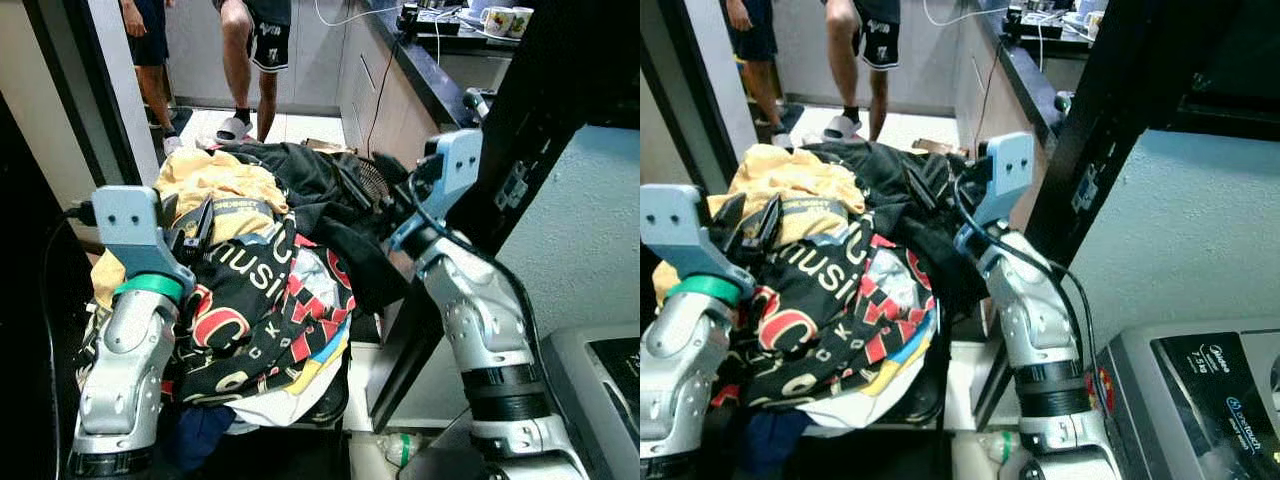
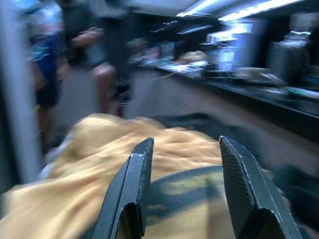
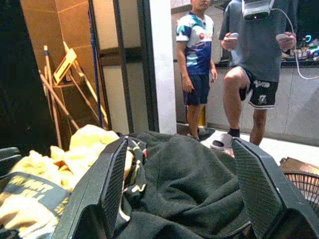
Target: Clothes washing
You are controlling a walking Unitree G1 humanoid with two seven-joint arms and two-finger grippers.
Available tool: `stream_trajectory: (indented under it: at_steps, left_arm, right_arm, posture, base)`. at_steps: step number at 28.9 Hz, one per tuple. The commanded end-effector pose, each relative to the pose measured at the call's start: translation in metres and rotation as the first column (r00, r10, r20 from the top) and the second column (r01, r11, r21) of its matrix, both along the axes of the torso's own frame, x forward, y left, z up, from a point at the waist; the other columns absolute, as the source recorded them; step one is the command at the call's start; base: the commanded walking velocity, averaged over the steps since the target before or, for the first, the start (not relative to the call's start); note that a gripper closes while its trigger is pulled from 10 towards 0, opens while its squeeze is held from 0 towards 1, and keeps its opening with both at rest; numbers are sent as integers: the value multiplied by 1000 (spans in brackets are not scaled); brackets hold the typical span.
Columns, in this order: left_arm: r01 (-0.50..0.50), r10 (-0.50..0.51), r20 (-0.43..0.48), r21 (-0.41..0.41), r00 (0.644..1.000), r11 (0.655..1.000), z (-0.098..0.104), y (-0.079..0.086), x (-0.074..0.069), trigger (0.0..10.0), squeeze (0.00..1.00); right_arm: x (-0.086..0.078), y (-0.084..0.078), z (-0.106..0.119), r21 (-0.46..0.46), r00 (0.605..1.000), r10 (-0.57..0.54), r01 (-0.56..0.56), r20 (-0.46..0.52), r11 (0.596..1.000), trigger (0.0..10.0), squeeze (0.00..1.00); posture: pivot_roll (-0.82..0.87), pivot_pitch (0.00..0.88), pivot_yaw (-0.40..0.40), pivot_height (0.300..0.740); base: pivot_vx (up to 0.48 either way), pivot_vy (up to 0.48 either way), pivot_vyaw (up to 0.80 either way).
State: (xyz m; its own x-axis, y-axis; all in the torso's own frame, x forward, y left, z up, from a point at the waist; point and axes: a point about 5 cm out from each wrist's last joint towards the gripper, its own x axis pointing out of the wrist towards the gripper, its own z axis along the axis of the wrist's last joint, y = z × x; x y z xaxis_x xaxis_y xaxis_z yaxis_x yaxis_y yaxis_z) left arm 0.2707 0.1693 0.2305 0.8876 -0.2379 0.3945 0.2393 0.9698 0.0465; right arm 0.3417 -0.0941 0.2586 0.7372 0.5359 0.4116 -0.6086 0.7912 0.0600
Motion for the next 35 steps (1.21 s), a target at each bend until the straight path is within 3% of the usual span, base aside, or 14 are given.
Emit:
stream_trajectory:
  at_steps: [1, 8, 11, 12, 13, 16, 17, 18, 20, 25, 27, 32, 33, 35]
  left_arm:
    - [46, -46, -1, 28, 999, 999, -2, -4, -8, 10000, 0]
    - [41, -40, -60, 13, 997, 999, -17, 1, -39, 10000, 0]
    - [44, -43, -65, 7, 997, 999, -18, 1, -42, 10000, 0]
    - [45, -45, -73, 4, 996, 999, -19, 1, -45, 10000, 0]
    - [42, -42, -81, 3, 996, 999, -22, 2, -47, 10000, 0]
    - [42, -42, -81, 3, 996, 999, -22, 2, -47, 10000, 0]
    - [28, -27, -92, 14, 995, 999, -24, 3, -46, 10000, 0]
    - [3, 0, -100, 30, 995, 1000, -26, 6, -42, 10000, 0]
    - [3, 0, -100, 30, 995, 1000, -26, 6, -42, 10000, 0]
    - [0, 8, -123, 58, 992, 998, -26, 10, -38, 10000, 0]
    - [10, -1, -135, 68, 991, 998, -28, 10, -39, 10000, 0]
    - [11, -1, -142, 69, 990, 998, -27, 10, -42, 10000, 0]
    - [9, 1, -143, 69, 990, 998, -27, 10, -42, 10000, 0]
    - [8, 2, -144, 69, 990, 998, -27, 10, -42, 10000, 0]
  right_arm:
    - [-3, -2, -2, -8, 1000, 11, -11, 0, 1000, 10000, 0]
    - [-13, -4, -4, 26, 999, 54, -54, 4, 998, 10000, 0]
    - [-14, -4, -4, 35, 998, 64, -64, 7, 997, 10000, 0]
    - [-15, -4, -5, 66, 995, 95, -94, -2, 993, 10000, 71]
    - [-17, -2, -9, 97, 989, 145, -142, -21, 985, 10000, 310]
    - [-17, -2, -9, 97, 989, 145, -142, -21, 985, 10000, 310]
    - [-17, 4, -15, 92, 979, 197, -192, -44, 977, 10000, 1000]
    - [-12, 12, -25, 57, 977, 195, -191, -82, 980, 10000, 1000]
    - [-12, 12, -25, 57, 977, 195, -191, -82, 980, 10000, 1000]
    - [17, 29, -30, 34, 985, 109, -106, -137, 994, 10000, 1000]
    - [21, 50, -28, 2, 972, 183, -185, -148, 983, 10000, 1000]
    - [14, 75, -29, -15, 945, 283, -289, -162, 957, 10000, 1000]
    - [12, 81, -30, -16, 938, 302, -309, -169, 951, 10000, 0]
    - [11, 84, -31, -17, 934, 312, -320, -173, 947, 10000, 0]
  posture:
    - [59, 0, -21, 740]
    - [73, 0, -30, 740]
    - [73, 0, -30, 740]
    - [73, 0, -30, 740]
    - [81, 0, -32, 740]
    - [81, 0, -32, 740]
    - [81, 0, -32, 740]
    - [82, 0, -29, 740]
    - [82, 0, -29, 740]
    - [73, 5, -6, 740]
    - [73, 13, 2, 740]
    - [83, 20, -1, 740]
    - [85, 23, -2, 740]
    - [85, 23, -2, 740]
  base:
    - [0, 0, 0]
    - [0, 0, 0]
    - [0, 0, 0]
    - [0, 0, 0]
    - [0, 0, 0]
    - [0, 0, 0]
    - [0, 0, 0]
    - [0, 0, 0]
    - [0, 0, 0]
    - [0, 0, 0]
    - [0, 0, 0]
    - [0, 0, 0]
    - [0, 0, 0]
    - [0, 0, 0]
